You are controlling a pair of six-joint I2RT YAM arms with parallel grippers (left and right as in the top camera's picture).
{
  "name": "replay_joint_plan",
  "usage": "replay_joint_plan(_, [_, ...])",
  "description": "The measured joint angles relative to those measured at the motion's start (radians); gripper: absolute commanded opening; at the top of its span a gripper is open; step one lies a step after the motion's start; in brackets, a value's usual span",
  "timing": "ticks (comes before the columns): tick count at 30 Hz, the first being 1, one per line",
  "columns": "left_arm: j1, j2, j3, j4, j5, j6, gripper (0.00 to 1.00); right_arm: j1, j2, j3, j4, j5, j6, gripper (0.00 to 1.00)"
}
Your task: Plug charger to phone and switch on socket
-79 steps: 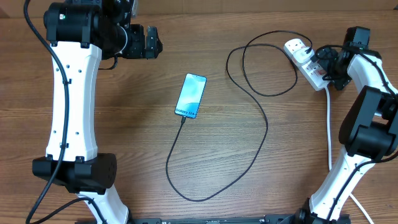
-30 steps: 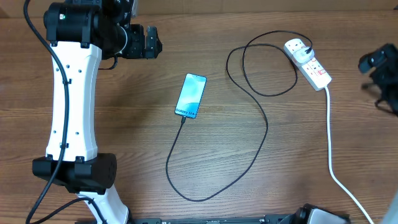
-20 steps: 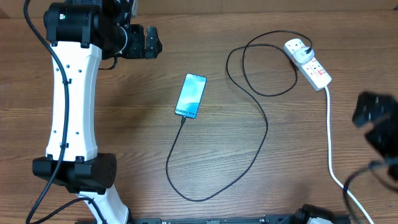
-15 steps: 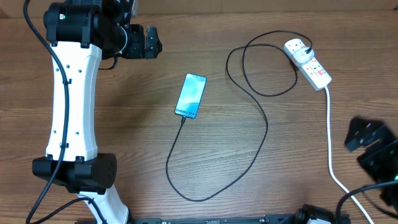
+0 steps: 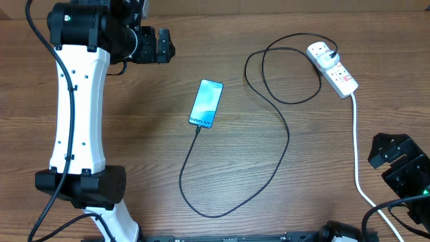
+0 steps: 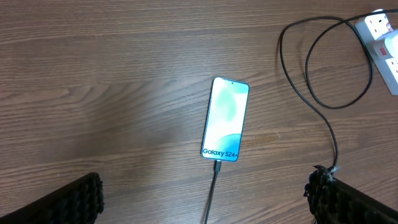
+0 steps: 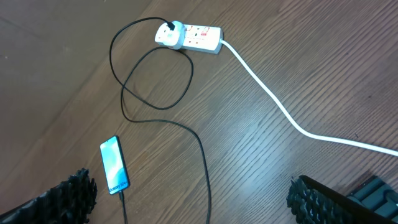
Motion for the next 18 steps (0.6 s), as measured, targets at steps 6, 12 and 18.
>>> replay_joint_plan(6, [0.000, 0.000, 0.000, 0.000, 0.000, 0.000, 1.00, 0.000, 0.000, 0.000, 0.000, 0.000, 0.000, 1.00])
replay_joint_plan(12, [0.000, 0.000, 0.000, 0.000, 0.000, 0.000, 1.00, 0.009, 0.000, 0.000, -0.001, 0.000, 0.000, 1.00])
replay_joint_plan(18, [0.000, 0.000, 0.000, 0.000, 0.000, 0.000, 1.00, 0.094, 0.000, -0.001, 0.004, 0.054, 0.001, 1.00])
